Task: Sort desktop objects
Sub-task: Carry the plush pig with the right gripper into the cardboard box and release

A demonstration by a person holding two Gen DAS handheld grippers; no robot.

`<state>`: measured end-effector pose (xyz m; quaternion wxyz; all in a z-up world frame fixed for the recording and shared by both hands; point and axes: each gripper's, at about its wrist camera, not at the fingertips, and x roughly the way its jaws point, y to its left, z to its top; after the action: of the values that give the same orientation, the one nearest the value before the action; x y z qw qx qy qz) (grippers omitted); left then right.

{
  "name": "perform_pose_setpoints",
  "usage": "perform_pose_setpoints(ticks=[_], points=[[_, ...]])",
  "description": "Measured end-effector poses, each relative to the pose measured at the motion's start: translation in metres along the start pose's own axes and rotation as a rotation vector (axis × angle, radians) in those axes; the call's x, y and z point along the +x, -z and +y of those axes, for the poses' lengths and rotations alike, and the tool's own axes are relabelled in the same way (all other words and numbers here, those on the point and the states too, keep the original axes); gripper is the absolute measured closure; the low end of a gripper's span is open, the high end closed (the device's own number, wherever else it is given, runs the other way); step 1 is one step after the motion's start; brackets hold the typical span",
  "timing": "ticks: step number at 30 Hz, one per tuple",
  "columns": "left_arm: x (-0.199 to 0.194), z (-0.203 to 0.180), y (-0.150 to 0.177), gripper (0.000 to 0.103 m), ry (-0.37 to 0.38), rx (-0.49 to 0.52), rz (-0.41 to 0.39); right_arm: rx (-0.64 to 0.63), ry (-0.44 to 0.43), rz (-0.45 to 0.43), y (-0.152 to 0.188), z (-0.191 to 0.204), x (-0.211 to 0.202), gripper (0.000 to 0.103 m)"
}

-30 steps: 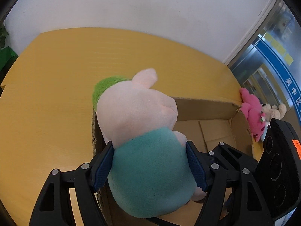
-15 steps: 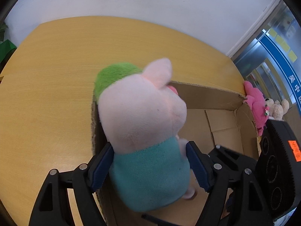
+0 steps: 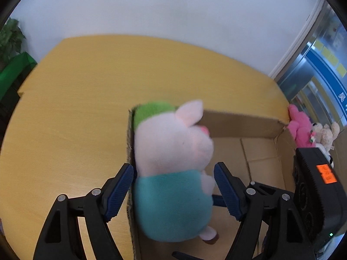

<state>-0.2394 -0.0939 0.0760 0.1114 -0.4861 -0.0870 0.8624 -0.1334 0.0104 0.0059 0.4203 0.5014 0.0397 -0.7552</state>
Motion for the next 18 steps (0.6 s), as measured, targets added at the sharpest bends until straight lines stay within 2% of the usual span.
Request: perform_pose_setpoints(ticks=[4,5,6,8,11,12,13,15,17,18], points=[[-0.058,-0.015,0.013,0.025,-0.063,0.057,-0.161,-0.025,0.025,-0.06,0.01,0.011,-0.041,0.018],[-0.075,-0.02,0.02,0.022,-0.081,0.077,-0.21,-0.024,0.049,-0.082,0.013,0.014,-0.053,0.017],[-0.092,-0.025,0.027,0.019,-0.103,0.097,-0.261,-0.019,0.095,-0.117,0.017,0.017,-0.069,0.017],[-0.12,-0.036,0.043,0.0,-0.157,0.131,-0.359,-0.005,0.181,-0.175,0.027,0.023,-0.097,0.015],[-0.152,-0.064,0.076,0.0,-0.25,0.209,-0.499,0.007,0.358,-0.262,0.056,0.04,-0.14,0.011],[-0.158,-0.073,0.087,0.0,-0.272,0.232,-0.52,0.01,0.403,-0.285,0.058,0.05,-0.14,0.01],[-0.162,-0.08,0.096,0.0,-0.295,0.238,-0.526,0.014,0.438,-0.305,0.086,0.018,-0.164,0.01],[-0.171,-0.087,0.118,0.0,-0.323,0.214,-0.527,0.021,0.522,-0.346,0.106,0.023,-0.17,0.01],[-0.176,-0.098,0.139,0.0,-0.299,0.2,-0.558,0.04,0.598,-0.382,0.13,0.026,-0.201,0.01],[-0.179,-0.101,0.147,0.0,-0.276,0.203,-0.571,0.05,0.624,-0.4,0.135,0.026,-0.194,0.01]])
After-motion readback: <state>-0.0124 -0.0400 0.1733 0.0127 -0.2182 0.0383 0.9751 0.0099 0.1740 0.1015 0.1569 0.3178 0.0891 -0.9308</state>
